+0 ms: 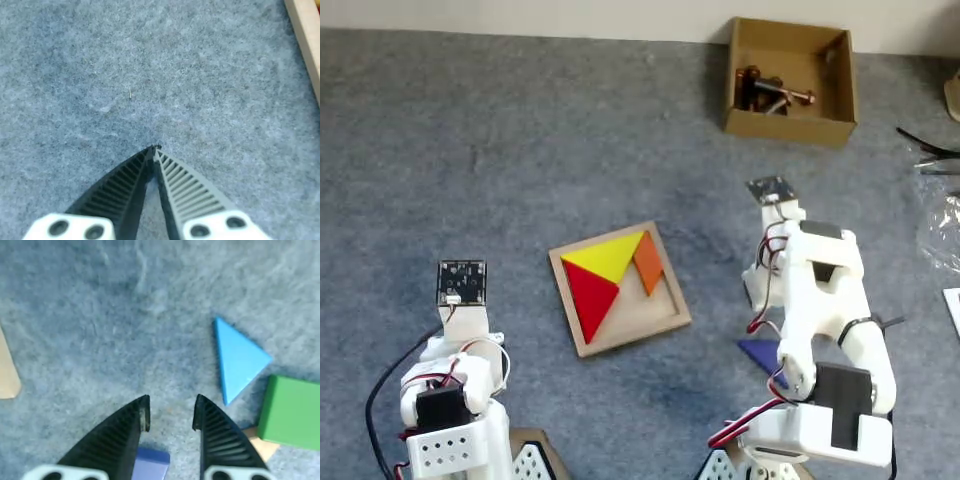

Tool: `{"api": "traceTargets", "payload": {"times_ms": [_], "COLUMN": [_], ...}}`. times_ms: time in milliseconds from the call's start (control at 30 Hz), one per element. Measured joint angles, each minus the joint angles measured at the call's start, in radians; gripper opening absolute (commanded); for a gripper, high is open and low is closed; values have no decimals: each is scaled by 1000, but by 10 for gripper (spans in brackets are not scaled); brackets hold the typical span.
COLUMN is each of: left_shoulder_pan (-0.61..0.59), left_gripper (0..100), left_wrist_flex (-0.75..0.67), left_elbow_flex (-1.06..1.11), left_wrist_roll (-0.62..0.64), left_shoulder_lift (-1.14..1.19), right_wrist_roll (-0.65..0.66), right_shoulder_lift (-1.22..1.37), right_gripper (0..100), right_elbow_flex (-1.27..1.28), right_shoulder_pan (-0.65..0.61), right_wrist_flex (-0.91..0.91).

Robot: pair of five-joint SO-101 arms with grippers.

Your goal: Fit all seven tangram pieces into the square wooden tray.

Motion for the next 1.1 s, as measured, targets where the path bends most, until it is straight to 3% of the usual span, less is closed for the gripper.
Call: {"api": "traceTargets", "payload": {"times_ms": [667, 1100], "left_shoulder_pan": [0, 0], "left_gripper": [5, 5], "left_wrist_flex": [0, 0], "left_elbow_flex": [0, 0], "left_wrist_roll": [0, 0], "left_shoulder_lift": [0, 0], "right_wrist_roll": [-3, -226], "right_shoulder_lift": [0, 0], "right_gripper": [144, 145], "right_elbow_flex": [0, -2], "right_shoulder_pan": [0, 26], "right_wrist_flex": [-63, -72]}}
